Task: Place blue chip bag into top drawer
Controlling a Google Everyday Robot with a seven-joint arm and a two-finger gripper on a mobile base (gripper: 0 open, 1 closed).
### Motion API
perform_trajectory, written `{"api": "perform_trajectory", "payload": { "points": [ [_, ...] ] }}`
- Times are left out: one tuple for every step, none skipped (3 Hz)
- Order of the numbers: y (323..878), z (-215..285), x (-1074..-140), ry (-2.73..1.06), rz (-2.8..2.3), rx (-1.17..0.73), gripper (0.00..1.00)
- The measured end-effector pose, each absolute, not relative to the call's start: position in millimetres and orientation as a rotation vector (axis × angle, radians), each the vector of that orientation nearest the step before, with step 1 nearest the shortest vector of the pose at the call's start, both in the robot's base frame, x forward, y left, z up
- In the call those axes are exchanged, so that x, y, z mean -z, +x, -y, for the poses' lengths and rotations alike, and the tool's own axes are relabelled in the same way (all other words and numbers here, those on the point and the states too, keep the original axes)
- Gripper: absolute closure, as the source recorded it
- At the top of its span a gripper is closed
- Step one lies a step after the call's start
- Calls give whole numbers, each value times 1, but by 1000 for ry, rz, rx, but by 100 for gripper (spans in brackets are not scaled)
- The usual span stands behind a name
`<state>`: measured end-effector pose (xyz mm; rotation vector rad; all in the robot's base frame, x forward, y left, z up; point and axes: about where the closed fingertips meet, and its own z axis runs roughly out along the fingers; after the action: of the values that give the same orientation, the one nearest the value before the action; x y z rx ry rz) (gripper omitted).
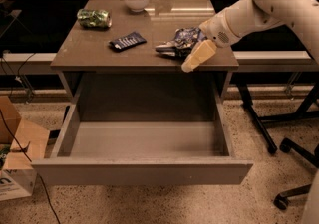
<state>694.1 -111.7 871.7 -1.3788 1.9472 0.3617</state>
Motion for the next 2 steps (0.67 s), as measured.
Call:
{"api": "perform_trajectory", "payload": {
  "points": [
    [709,103,-863,-1378,-1946,-381,25],
    [720,96,-854,-1383,-1949,-398,48]
  ]
}}
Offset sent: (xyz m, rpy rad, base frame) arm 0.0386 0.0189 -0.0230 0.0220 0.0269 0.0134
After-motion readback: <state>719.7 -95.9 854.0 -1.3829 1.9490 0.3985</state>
